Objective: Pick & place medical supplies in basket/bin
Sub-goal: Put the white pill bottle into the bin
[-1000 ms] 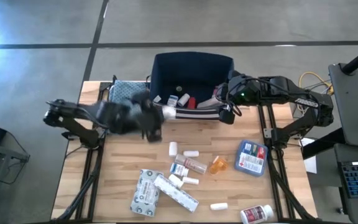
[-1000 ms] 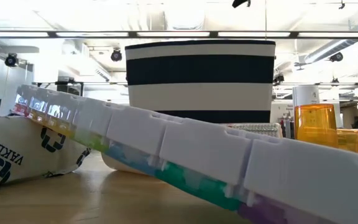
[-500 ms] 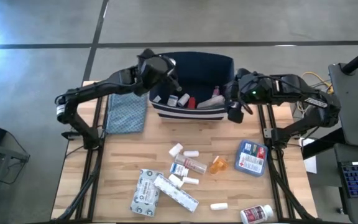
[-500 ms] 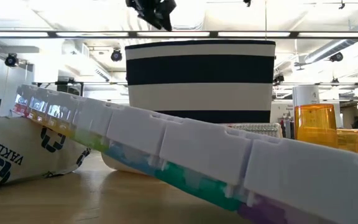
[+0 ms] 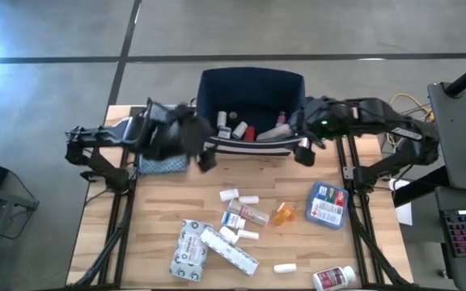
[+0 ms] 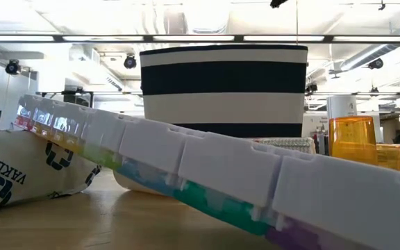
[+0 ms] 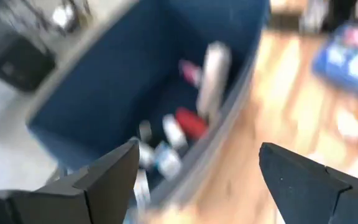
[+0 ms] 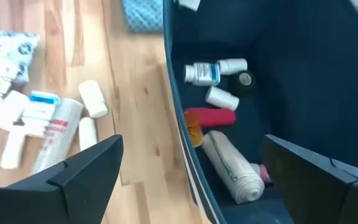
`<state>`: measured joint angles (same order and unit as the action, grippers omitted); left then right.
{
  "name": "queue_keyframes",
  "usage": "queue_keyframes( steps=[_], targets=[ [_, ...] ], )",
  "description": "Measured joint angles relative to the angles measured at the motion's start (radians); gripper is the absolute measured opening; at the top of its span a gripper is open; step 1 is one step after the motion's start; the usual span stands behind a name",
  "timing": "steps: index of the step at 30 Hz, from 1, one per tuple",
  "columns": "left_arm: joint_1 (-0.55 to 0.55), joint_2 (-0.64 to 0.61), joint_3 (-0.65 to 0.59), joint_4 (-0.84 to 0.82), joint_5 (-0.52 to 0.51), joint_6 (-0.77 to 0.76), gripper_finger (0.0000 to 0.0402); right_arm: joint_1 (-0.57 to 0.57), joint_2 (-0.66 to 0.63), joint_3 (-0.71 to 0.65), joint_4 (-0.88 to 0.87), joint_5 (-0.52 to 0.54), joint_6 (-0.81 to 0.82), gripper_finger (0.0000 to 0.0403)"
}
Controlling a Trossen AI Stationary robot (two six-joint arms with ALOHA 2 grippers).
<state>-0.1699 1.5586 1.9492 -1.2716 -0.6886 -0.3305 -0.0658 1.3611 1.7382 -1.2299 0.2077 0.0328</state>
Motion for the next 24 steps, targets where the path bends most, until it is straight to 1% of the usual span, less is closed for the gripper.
queue_keyframes(
  steps=[2,3,5,7,10,13,16,18,24],
  targets=[
    [-0.051,-0.003,-0.048,-0.103,0.0,-0.062,0.0308,0.0,0.026,0.0,0.008,0.0,-0.018,0.0368],
    [-0.071,-0.003,-0.082,-0.13,0.004,-0.071,0.0308,0.0,0.039,0.0,0.011,0.0,-0.027,0.0368],
    [-0.096,-0.003,-0.167,-0.118,0.04,-0.074,0.0308,0.0,0.068,0.0,0.011,-0.003,-0.041,0.0368],
    [-0.1,-0.003,-0.262,-0.049,0.113,-0.075,0.0308,0.0,0.094,0.0,0.012,-0.004,-0.048,0.0368],
    [-0.098,-0.003,-0.431,0.163,0.186,-0.041,0.0308,0.002,0.119,0.0,0.007,-0.007,-0.051,0.0368],
    [-0.098,-0.001,-0.594,0.435,0.234,0.055,0.0308,0.003,0.128,0.0,0.006,-0.008,-0.056,0.0368],
    [-0.095,-0.001,-0.732,0.685,0.327,0.106,0.0308,0.003,0.12,0.001,0.004,-0.008,-0.053,0.0368],
    [-0.093,-0.001,-0.814,0.806,0.355,0.11,0.0308,0.003,0.105,0.001,0.002,-0.007,-0.04,0.0368],
    [-0.061,0.01,-0.992,1.061,0.357,0.084,0.0308,0.003,0.069,0.002,0.002,-0.002,-0.005,0.0368]
  ],
)
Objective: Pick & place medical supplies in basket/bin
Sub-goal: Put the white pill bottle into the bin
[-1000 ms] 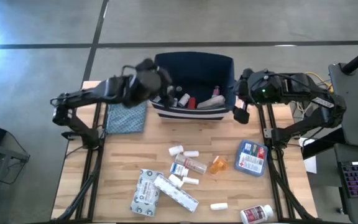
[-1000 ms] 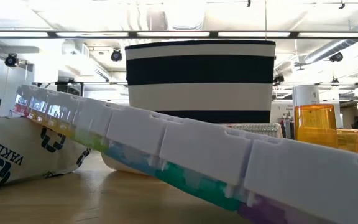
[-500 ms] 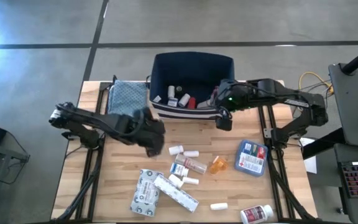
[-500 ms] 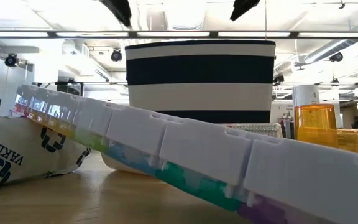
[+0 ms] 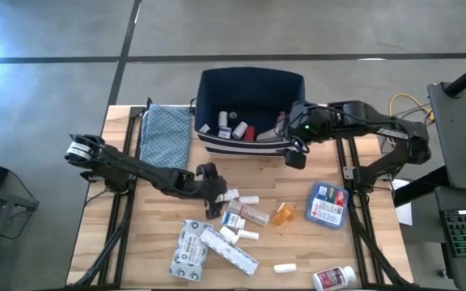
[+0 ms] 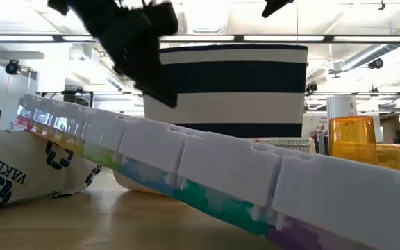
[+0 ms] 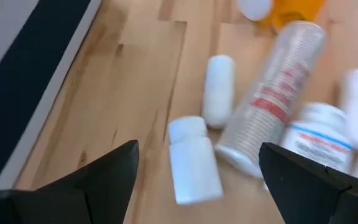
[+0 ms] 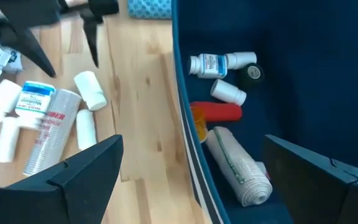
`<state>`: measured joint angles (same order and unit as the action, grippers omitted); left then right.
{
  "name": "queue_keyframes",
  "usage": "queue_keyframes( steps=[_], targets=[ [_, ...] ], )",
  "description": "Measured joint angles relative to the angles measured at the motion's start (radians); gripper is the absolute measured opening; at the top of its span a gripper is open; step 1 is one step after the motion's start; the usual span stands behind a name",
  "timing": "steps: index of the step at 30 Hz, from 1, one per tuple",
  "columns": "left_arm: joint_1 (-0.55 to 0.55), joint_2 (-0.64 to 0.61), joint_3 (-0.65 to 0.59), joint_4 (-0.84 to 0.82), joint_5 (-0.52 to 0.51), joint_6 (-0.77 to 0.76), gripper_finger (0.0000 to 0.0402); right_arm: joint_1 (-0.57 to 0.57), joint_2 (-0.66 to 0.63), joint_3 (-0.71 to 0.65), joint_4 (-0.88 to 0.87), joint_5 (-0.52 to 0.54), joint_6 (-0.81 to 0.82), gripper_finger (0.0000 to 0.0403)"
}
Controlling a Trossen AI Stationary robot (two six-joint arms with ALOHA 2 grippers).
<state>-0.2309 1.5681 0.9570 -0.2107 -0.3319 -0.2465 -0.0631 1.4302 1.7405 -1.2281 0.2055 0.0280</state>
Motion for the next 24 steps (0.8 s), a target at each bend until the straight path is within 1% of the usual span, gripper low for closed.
queue_keyframes(
  steps=[3,5,10,12,16,20,24],
  targets=[
    [0.014,0.031,-0.034,0.085,0.001,-0.006,0.0308,0.0,-0.004,0.0,0.0,0.003,0.01,0.0368],
    [0.021,0.066,-0.027,0.097,0.001,-0.006,0.0308,0.0,-0.006,0.0,-0.004,0.003,0.012,0.0368],
    [0.04,0.166,0.026,0.076,0.003,-0.009,0.0308,0.0,-0.008,0.0,-0.003,0.003,0.01,0.0368],
    [0.049,0.21,0.05,0.054,0.006,-0.04,0.0308,0.0,-0.008,0.0,-0.003,0.003,0.009,0.0368],
    [0.068,0.28,0.091,-0.017,0.046,-0.087,0.0304,0.0,-0.008,-0.001,-0.003,0.004,0.001,0.0368],
    [0.072,0.301,0.137,-0.093,0.051,-0.088,0.0274,0.0,-0.008,-0.002,-0.003,0.004,-0.001,0.0368],
    [0.076,0.297,0.135,-0.132,0.052,-0.086,0.0219,0.0,-0.008,-0.002,-0.003,0.006,-0.007,0.0368]
  ],
)
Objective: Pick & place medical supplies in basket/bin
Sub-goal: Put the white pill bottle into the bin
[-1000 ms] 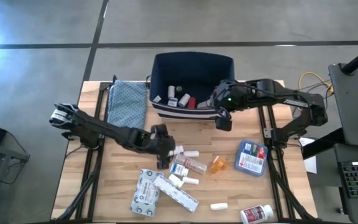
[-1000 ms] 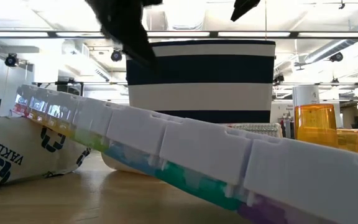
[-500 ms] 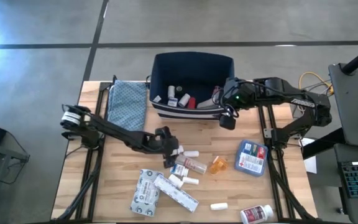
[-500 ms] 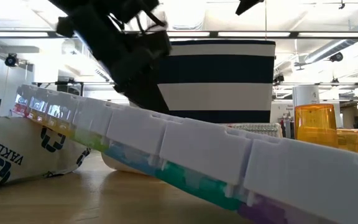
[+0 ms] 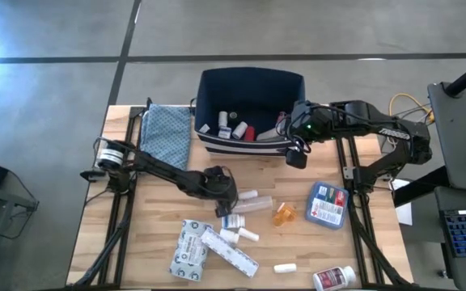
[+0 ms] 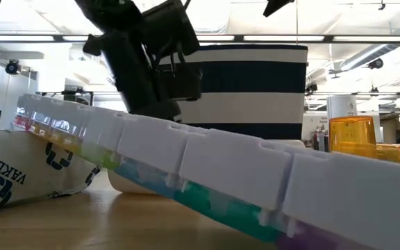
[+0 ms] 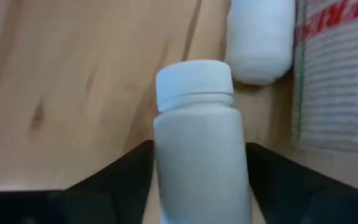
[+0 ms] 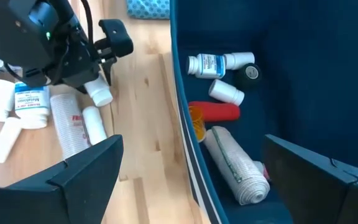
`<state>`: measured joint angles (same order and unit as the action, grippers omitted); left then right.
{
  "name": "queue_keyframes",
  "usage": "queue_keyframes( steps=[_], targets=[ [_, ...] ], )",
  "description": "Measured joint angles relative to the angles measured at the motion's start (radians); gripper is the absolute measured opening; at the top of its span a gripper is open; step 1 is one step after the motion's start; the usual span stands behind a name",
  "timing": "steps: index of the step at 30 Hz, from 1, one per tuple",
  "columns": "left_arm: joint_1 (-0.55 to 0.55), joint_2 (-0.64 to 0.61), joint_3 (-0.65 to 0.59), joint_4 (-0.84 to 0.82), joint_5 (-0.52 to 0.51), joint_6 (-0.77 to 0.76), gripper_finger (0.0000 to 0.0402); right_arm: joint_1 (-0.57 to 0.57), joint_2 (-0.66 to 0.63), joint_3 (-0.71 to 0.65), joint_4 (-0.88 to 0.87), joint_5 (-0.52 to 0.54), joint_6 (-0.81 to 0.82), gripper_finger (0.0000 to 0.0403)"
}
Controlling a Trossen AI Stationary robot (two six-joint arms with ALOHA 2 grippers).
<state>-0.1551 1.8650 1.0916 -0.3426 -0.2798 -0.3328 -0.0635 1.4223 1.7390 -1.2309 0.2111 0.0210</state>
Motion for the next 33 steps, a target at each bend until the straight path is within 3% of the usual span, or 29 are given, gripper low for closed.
queue_keyframes(
  steps=[5,9,14,17,19,21,24,26,29,33],
  targets=[
    [0.0,-0.05,0.0,-0.076,-0.001,-0.003,0.015,0.0,0.0,0.0,0.007,0.003,-0.029,0.0368],
    [-0.003,-0.149,0.023,-0.234,-0.01,-0.049,0.015,0.0,-0.001,0.0,0.032,0.037,-0.064,0.0368],
    [-0.038,-0.362,0.126,-0.394,-0.033,-0.094,0.015,0.0,-0.009,0.0,0.092,0.054,-0.114,0.0368],
    [-0.056,-0.487,0.215,-0.363,-0.087,-0.116,0.015,0.0,-0.013,0.0,0.113,0.054,-0.13,0.0368],
    [-0.053,-0.547,0.263,-0.274,-0.177,-0.107,0.015,-0.002,-0.013,0.0,0.121,0.054,-0.135,0.0368],
    [-0.024,-0.581,0.299,-0.169,-0.266,0.001,0.015,-0.004,-0.013,0.0,0.121,0.055,-0.138,0.0368],
    [0.093,-0.58,0.349,-0.075,-0.297,0.211,0.015,-0.01,-0.013,0.0,0.128,0.058,-0.151,0.0368],
    [0.206,-0.548,0.384,-0.067,-0.301,0.247,0.0163,-0.013,-0.013,0.0,0.13,0.069,-0.152,0.0368],
    [0.337,-0.478,0.428,-0.089,-0.292,0.251,0.0216,-0.013,-0.02,0.0,0.125,0.081,-0.152,0.0368],
    [0.401,-0.368,0.528,-0.192,-0.248,0.253,0.0291,-0.012,-0.042,0.0,0.089,0.081,-0.121,0.0368]
  ],
)
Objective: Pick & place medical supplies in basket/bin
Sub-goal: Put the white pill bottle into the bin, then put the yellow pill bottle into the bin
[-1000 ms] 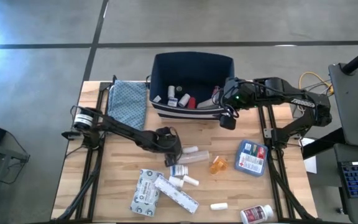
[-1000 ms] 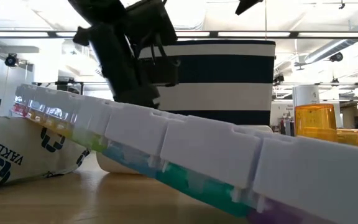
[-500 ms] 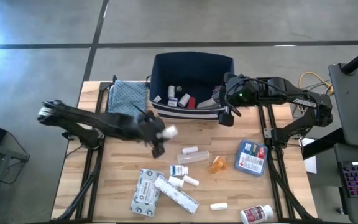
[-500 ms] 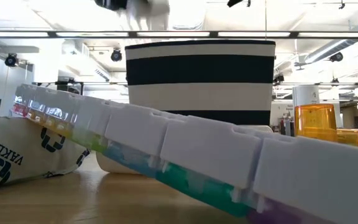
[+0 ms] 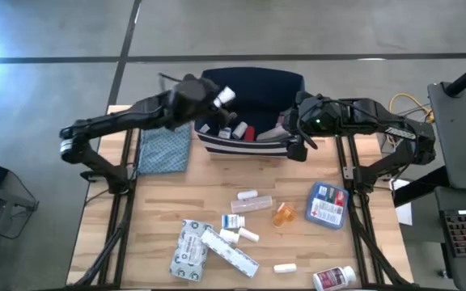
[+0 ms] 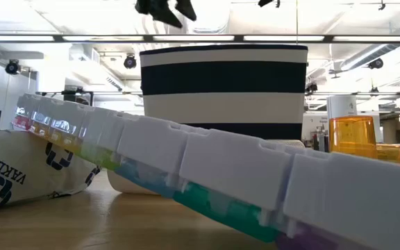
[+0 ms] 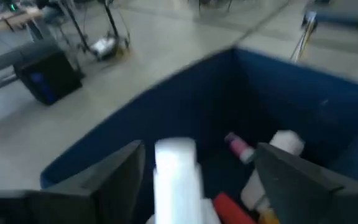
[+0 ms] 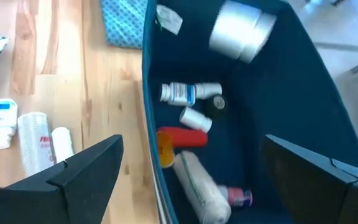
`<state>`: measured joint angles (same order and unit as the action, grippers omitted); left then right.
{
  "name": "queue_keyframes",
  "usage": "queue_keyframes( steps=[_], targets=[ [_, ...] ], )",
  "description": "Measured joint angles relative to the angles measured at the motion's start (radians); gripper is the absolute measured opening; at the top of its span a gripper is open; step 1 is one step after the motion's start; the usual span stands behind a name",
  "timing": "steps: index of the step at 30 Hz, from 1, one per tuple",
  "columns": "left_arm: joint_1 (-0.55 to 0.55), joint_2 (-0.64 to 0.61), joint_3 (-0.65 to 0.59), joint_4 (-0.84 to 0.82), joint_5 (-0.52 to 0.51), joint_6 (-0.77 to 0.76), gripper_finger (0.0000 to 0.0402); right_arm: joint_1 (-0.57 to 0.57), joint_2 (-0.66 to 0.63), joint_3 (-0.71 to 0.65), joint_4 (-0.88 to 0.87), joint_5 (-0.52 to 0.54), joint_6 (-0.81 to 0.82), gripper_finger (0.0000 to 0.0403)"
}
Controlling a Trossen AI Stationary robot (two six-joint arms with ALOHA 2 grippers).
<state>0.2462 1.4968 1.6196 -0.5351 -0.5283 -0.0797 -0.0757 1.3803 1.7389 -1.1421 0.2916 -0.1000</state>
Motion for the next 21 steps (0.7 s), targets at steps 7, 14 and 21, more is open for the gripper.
queue_keyframes(
  steps=[7,14,21],
  targets=[
    [-0.068,0.129,0.333,-0.381,-0.002,0.0,0.0328,0.001,-0.043,-0.003,-0.078,-0.019,0.069,0.0368],
    [-0.272,0.138,0.505,-0.639,-0.004,-0.064,0.033,0.015,-0.038,-0.071,-0.083,-0.164,0.125,0.0368],
    [-0.467,0.1,0.422,-0.834,-0.092,-0.318,0.0331,0.105,-0.037,-0.166,-0.096,-0.173,0.237,0.0368]
  ],
)
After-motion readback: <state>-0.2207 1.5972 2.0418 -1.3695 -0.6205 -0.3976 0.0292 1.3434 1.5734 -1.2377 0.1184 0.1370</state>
